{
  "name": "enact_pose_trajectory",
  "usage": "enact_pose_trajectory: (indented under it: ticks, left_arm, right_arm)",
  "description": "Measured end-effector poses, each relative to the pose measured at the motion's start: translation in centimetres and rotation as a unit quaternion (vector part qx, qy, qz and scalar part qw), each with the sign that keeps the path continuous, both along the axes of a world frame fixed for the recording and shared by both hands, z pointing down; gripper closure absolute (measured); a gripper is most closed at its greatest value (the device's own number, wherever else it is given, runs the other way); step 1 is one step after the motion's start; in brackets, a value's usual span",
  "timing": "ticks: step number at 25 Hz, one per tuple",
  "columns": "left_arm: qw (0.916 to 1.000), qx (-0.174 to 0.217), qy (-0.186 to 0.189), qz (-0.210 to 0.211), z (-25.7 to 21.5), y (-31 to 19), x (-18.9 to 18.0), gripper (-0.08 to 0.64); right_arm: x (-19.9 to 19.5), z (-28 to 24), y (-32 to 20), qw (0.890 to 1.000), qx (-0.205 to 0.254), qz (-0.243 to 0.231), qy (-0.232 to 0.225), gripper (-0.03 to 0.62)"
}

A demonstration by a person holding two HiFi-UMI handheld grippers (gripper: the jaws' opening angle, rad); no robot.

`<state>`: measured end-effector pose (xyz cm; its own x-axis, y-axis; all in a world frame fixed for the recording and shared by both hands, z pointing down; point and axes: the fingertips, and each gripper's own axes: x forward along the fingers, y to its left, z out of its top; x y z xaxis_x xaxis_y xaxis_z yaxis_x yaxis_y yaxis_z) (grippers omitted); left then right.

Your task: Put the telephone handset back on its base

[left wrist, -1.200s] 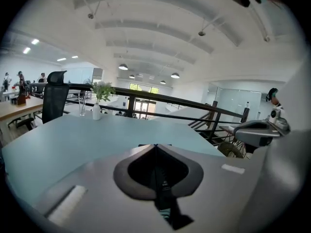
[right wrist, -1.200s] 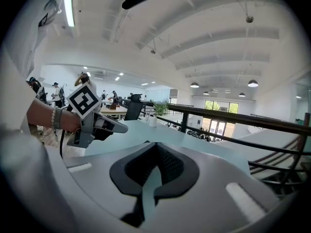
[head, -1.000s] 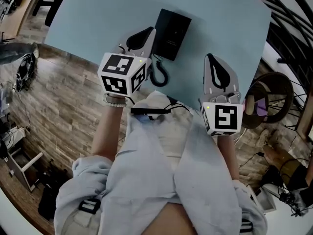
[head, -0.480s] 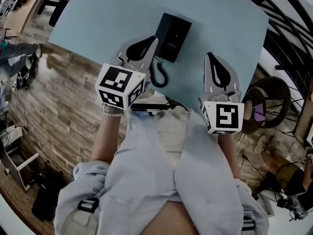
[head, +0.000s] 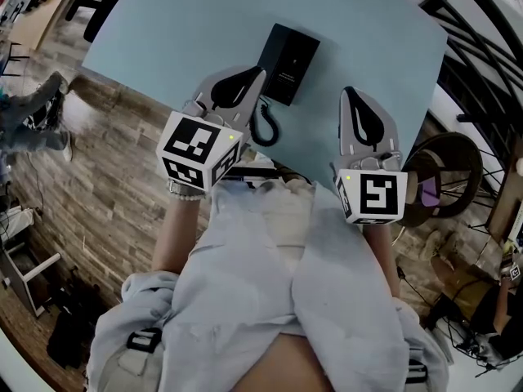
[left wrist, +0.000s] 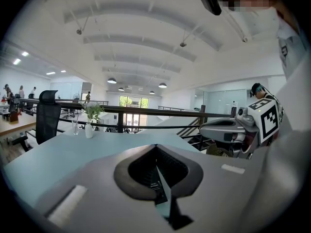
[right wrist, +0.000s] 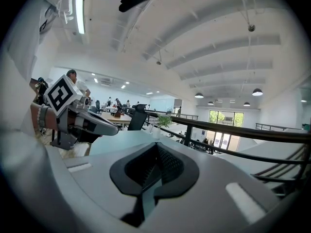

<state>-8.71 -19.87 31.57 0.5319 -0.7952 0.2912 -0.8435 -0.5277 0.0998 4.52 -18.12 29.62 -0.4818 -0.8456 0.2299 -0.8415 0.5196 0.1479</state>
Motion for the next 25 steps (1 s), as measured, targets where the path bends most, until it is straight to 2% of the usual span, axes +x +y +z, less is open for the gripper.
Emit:
enact_pose_trajectory:
  ticks: [25]
  left_arm:
    - [0.9999,0.001,0.009,0.006,0.39,0.15,0.4,0.557]
  right_arm:
    - [-0.62,0.62,0.06,1.0,-0.004,-0.013,0.008,0.586]
